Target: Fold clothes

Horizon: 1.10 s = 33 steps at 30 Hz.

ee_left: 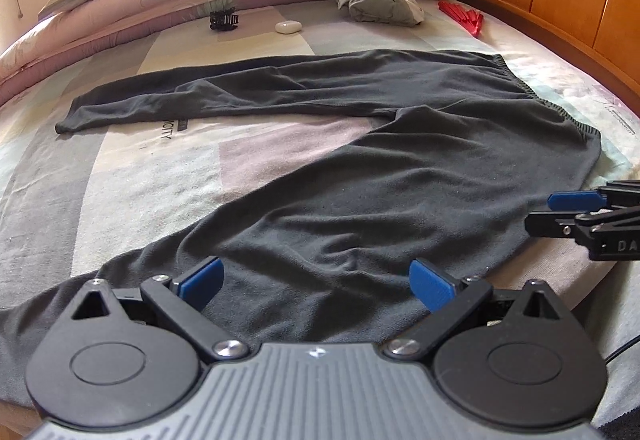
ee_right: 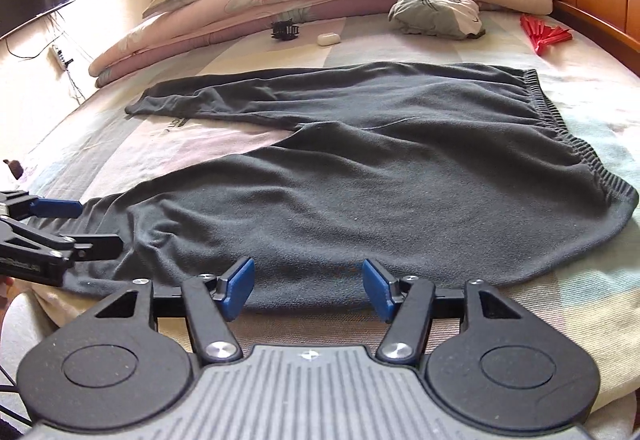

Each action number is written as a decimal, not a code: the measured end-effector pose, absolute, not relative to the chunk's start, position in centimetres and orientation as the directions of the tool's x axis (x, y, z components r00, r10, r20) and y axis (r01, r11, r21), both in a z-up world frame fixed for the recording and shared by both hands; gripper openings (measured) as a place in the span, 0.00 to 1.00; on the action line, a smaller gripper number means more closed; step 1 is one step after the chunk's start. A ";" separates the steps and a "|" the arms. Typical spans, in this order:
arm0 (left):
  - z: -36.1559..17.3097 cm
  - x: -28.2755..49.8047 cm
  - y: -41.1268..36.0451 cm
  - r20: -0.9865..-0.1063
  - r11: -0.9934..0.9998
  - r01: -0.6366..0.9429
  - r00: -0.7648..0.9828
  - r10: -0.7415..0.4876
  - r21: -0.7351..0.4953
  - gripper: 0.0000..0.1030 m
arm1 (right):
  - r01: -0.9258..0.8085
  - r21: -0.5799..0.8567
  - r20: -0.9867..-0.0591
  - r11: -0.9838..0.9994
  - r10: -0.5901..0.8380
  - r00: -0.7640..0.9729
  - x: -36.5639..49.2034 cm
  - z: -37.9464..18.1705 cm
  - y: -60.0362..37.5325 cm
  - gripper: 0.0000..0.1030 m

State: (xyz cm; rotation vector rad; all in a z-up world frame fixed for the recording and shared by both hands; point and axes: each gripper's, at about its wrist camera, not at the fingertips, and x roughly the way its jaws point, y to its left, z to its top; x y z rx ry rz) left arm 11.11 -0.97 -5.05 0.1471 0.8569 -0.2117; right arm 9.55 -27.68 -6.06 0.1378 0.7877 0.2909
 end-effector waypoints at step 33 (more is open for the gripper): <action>-8.0 14.2 -1.8 -0.783 0.968 0.251 0.599 -0.168 -0.015 0.97 | -0.096 0.084 -0.678 0.992 0.127 0.724 13.9 -7.1 -30.9 1.00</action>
